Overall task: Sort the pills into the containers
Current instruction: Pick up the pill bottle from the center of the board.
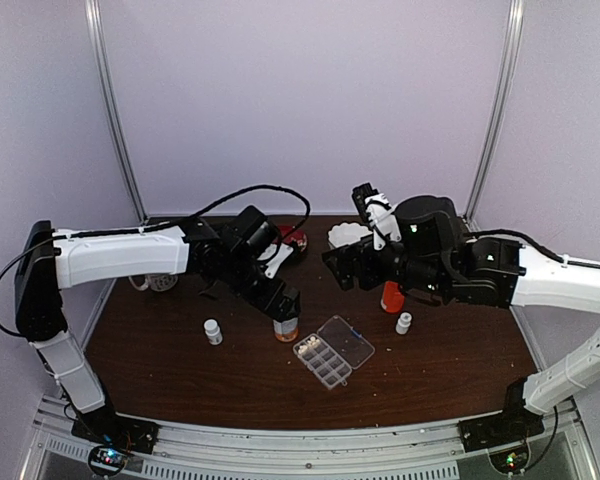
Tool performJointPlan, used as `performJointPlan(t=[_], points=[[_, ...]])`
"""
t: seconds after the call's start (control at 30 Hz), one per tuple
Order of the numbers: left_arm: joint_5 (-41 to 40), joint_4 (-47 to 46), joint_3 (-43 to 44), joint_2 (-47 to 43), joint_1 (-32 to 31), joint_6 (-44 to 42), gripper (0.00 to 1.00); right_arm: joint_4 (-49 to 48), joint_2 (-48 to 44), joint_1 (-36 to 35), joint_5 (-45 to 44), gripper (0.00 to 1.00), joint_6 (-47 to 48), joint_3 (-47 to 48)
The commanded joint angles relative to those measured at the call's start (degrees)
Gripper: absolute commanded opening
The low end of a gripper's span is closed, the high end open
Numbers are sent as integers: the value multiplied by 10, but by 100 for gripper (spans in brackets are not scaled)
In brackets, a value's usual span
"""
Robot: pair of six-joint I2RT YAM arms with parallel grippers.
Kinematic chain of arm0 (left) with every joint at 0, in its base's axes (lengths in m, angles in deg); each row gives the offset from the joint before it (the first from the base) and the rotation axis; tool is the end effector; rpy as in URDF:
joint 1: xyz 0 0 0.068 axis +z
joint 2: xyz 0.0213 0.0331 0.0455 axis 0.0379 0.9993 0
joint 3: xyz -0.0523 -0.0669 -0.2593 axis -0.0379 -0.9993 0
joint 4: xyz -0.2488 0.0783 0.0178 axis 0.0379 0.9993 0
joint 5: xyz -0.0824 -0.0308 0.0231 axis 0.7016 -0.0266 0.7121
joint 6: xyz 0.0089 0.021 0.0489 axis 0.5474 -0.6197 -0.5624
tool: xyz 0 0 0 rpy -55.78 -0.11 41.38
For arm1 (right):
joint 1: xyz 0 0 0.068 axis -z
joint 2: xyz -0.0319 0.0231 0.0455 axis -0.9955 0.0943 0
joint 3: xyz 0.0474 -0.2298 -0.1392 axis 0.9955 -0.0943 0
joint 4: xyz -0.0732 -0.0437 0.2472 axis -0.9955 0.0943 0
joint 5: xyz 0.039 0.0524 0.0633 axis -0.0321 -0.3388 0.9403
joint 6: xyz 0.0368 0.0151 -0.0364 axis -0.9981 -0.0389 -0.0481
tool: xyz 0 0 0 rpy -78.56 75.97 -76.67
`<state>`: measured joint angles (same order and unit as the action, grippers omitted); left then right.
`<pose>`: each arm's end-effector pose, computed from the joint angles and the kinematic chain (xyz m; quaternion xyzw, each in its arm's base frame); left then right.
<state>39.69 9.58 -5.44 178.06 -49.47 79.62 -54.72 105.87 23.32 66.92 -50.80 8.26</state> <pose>0.2279 -0.2910 0.2486 0.2662 0.9225 -0.1833 0.2108 0.1518 0.2577 0.3422 -0.2427 0.7936 0.2626 0.4923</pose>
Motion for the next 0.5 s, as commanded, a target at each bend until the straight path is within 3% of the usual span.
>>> performJointPlan(t=[0.0, 0.2, 0.47], points=[[-48, 25, 31, 26, -2, 20, 95, -13, -25, -3, -19, 92, -1, -17], [-81, 31, 47, 43, -5, 33, 89, -11, -32, -3, -22, 92, -2, -28], [-72, 31, 58, 53, -6, 35, 65, -6, -33, -3, -24, 92, -1, -32]])
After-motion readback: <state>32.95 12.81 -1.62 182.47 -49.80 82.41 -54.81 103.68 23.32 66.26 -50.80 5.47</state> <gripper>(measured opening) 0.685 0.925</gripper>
